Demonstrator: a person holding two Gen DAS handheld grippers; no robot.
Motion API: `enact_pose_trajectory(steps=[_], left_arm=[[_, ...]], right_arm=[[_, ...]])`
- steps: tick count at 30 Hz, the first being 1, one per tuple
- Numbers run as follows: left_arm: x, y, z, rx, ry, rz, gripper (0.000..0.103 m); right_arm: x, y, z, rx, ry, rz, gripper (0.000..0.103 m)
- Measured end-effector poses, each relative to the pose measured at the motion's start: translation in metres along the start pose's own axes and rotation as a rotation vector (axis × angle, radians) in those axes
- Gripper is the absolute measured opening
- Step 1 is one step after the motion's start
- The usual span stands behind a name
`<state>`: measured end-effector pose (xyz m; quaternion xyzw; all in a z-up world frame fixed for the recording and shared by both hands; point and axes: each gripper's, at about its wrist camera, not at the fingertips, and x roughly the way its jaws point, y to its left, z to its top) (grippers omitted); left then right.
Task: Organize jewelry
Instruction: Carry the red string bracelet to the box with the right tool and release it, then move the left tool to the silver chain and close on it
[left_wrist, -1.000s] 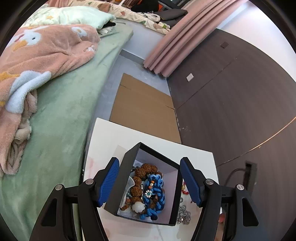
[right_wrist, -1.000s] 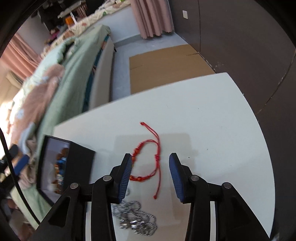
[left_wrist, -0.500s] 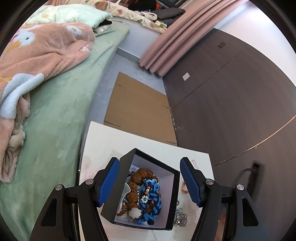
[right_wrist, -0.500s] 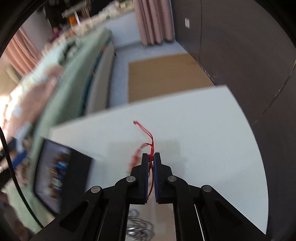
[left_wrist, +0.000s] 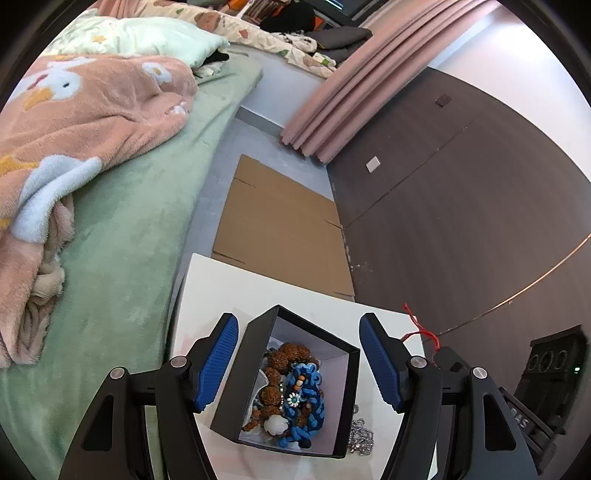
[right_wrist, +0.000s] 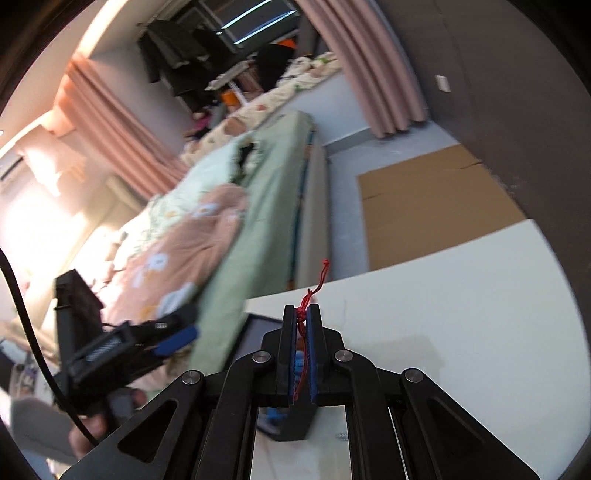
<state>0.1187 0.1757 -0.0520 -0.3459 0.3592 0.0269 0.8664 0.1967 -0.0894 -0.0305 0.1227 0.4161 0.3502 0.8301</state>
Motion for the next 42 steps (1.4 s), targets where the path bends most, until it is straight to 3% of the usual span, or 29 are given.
enact_pose_trajectory(steps=[7, 8, 9, 11, 28, 32, 35, 42], left_arm=[[0.0, 0.002, 0.0, -0.001, -0.011, 0.02, 0.069], [-0.001, 0.003, 0.0, -0.005, -0.013, 0.025, 0.069], [-0.002, 0.004, 0.0, -0.008, -0.014, 0.027, 0.069], [-0.003, 0.004, 0.0, -0.008, -0.011, 0.026, 0.069], [-0.033, -0.039, -0.023, 0.112, -0.044, 0.052, 0.069], [-0.039, -0.057, -0.037, 0.178, -0.056, 0.063, 0.078], [-0.038, -0.07, -0.048, 0.242, -0.066, 0.091, 0.078], [-0.012, -0.095, -0.074, 0.332, 0.018, 0.107, 0.078]], right_arm=[[0.027, 0.024, -0.008, 0.037, 0.067, 0.143, 0.007], [0.031, 0.025, -0.008, 0.041, 0.079, 0.13, 0.015], [0.035, 0.026, -0.009, 0.041, 0.096, 0.109, 0.041], [0.036, 0.019, -0.011, 0.063, 0.091, 0.057, 0.07], [-0.03, -0.021, -0.016, 0.05, 0.061, -0.094, 0.077], [-0.049, -0.027, -0.018, 0.036, 0.05, -0.114, 0.079], [-0.062, -0.035, -0.02, 0.034, 0.04, -0.128, 0.08], [-0.082, -0.057, -0.023, 0.053, 0.034, -0.17, 0.081]])
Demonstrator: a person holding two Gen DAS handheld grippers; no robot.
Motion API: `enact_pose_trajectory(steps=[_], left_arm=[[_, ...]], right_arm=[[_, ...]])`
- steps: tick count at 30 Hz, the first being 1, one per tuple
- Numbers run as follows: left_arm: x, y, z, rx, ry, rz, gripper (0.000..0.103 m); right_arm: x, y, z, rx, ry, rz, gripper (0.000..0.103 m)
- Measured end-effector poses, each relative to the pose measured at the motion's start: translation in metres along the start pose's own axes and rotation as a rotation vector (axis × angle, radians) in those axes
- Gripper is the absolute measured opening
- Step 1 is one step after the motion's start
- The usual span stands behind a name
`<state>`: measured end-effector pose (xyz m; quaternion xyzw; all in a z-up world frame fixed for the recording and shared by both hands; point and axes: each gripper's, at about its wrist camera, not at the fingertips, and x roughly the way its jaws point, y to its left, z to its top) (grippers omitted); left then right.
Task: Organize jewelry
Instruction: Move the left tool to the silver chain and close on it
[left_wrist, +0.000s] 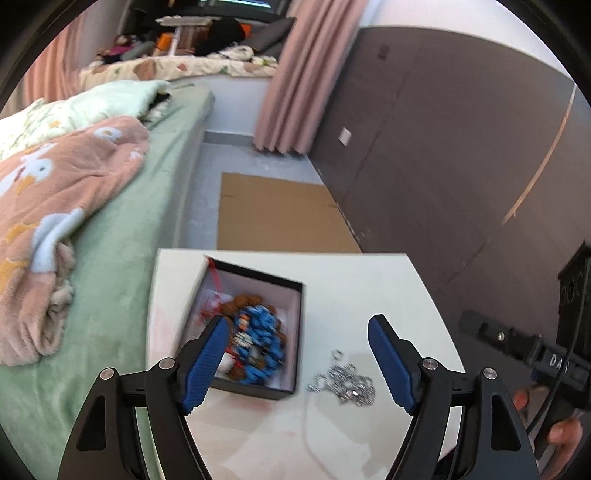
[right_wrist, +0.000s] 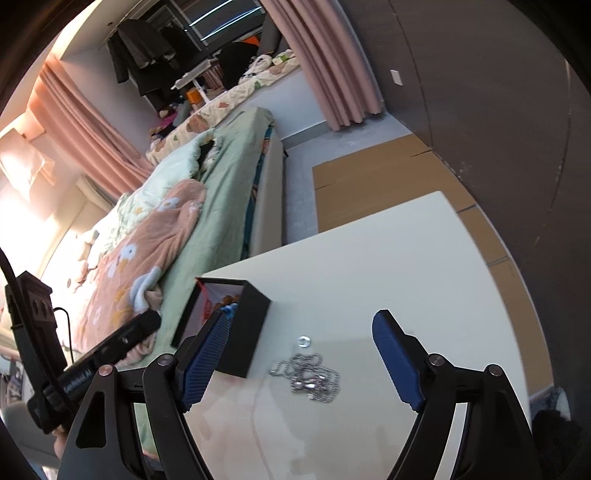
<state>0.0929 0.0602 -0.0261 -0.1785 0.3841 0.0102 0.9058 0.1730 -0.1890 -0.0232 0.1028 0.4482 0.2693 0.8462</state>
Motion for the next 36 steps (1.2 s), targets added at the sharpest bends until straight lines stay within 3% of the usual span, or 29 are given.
enact_pose_trajectory(steps=[16, 21, 23, 24, 36], left_arm=[[0.046, -0.068, -0.044, 0.246, 0.152, -0.043, 0.078], [0.056, -0.082, -0.06, 0.396, 0.18, 0.022, 0.066], [0.063, -0.082, -0.066, 0.405, 0.19, 0.043, 0.045], [0.068, -0.082, -0.069, 0.41, 0.204, 0.052, 0.043], [0.106, -0.08, -0.081, 0.48, 0.243, 0.131, 0.042]], right_arm=[[-0.03, -0.055, -0.007, 0.036, 0.013, -0.066, 0.081], [-0.038, -0.071, -0.009, 0.061, 0.019, -0.076, 0.081], [-0.041, -0.077, -0.01, 0.072, 0.021, -0.083, 0.081], [-0.042, -0.08, -0.01, 0.078, 0.021, -0.088, 0.081], [-0.045, -0.104, -0.011, 0.141, 0.033, -0.101, 0.081]])
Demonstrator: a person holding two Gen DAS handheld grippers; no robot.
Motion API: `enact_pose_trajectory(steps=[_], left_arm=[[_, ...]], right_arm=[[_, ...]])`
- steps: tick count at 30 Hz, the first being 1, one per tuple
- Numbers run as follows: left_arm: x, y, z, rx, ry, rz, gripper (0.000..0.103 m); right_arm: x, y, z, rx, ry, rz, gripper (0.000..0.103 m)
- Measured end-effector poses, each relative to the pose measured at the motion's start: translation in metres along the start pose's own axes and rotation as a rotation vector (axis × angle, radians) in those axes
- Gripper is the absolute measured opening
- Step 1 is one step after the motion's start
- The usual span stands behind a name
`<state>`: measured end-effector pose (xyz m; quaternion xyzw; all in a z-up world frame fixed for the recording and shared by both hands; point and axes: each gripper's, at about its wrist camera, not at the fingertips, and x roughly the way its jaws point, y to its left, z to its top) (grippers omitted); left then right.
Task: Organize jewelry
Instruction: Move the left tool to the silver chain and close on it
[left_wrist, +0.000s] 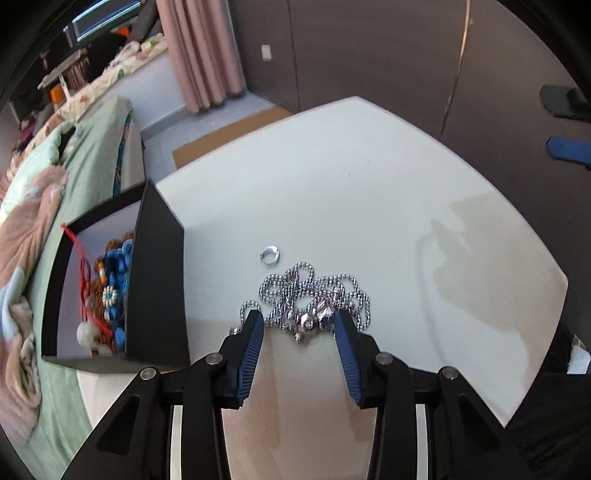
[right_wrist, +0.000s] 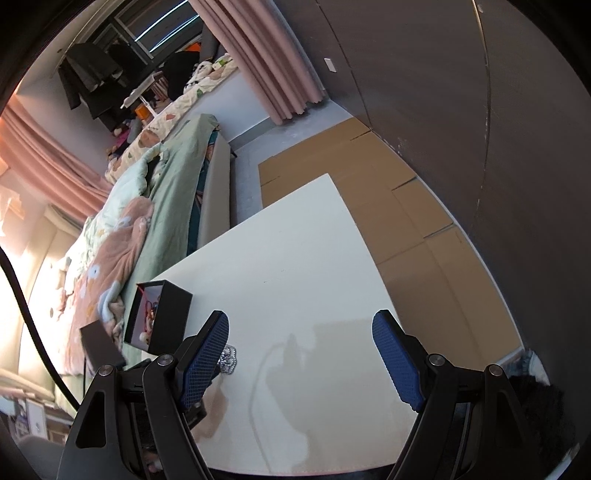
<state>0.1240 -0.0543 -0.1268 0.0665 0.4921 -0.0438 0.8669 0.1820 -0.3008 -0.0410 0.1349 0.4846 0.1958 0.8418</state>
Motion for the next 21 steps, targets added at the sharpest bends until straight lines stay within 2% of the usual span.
enact_pose_trajectory(steps=[7, 12, 18, 21], left_arm=[[0.005, 0.001, 0.007, 0.014, -0.016, 0.01, 0.042], [0.013, 0.004, 0.015, -0.009, -0.005, -0.064, 0.042], [0.014, -0.004, 0.015, 0.051, -0.028, -0.044, 0.046], [0.015, -0.002, 0.017, 0.022, -0.029, -0.06, 0.046]], right_arm=[[0.006, -0.006, 0.003, 0.011, 0.022, -0.02, 0.081], [0.01, -0.004, 0.005, 0.014, 0.028, -0.021, 0.081], [0.017, 0.007, 0.006, 0.0, 0.042, -0.017, 0.081], [0.021, 0.014, 0.005, -0.019, 0.055, -0.021, 0.081]])
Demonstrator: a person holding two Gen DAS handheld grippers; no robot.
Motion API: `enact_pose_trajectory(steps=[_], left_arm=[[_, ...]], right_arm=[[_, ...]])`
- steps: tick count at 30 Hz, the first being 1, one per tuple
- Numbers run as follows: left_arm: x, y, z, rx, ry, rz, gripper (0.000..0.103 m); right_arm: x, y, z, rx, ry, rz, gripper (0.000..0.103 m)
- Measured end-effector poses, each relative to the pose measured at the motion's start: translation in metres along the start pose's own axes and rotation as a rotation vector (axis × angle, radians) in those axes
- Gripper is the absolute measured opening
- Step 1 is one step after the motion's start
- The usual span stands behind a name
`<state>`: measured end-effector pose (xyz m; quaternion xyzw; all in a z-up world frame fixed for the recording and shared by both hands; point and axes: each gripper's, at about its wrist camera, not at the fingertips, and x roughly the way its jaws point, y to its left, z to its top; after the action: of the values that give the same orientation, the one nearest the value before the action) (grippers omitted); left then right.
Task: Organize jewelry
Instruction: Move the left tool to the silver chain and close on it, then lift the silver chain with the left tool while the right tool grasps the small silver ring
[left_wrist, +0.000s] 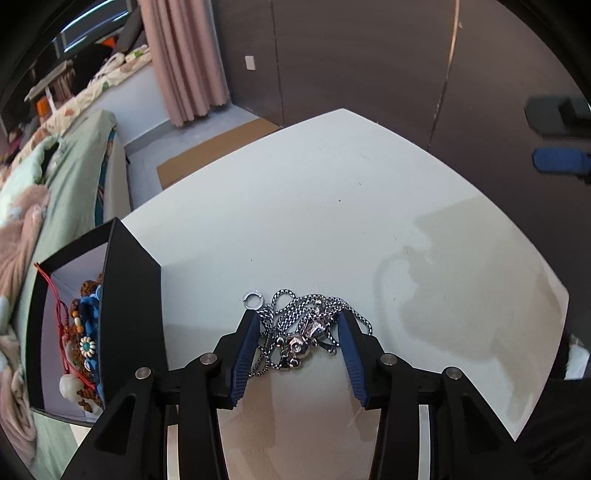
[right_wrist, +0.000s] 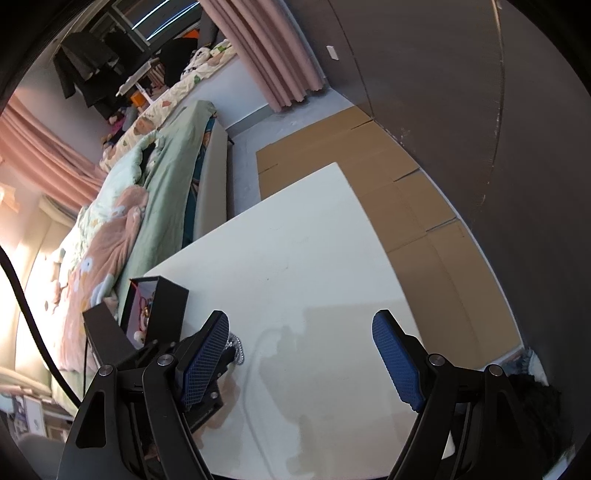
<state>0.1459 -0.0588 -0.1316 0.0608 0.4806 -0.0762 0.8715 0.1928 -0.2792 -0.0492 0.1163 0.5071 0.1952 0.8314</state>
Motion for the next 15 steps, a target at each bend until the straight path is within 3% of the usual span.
enact_pose_trajectory(steps=[1, 4, 7, 10, 15], left_arm=[[0.0, 0.001, 0.0, -0.009, -0.005, -0.004, 0.045], [0.0, 0.006, 0.001, -0.042, -0.005, -0.028, 0.021], [-0.002, 0.019, 0.001, -0.116, 0.024, -0.084, 0.017], [-0.014, 0.03, -0.002, -0.17, 0.01, -0.109, 0.004], [-0.043, 0.041, -0.001, -0.21, -0.072, -0.123, 0.004]], right_arm=[[0.001, 0.002, 0.0, -0.007, 0.003, -0.003, 0.081], [0.005, 0.006, -0.001, -0.017, 0.012, -0.009, 0.081], [0.009, 0.008, 0.0, -0.01, 0.02, -0.007, 0.081], [0.013, 0.011, 0.0, 0.0, 0.024, 0.0, 0.081], [0.023, 0.024, -0.002, -0.011, 0.045, 0.004, 0.081]])
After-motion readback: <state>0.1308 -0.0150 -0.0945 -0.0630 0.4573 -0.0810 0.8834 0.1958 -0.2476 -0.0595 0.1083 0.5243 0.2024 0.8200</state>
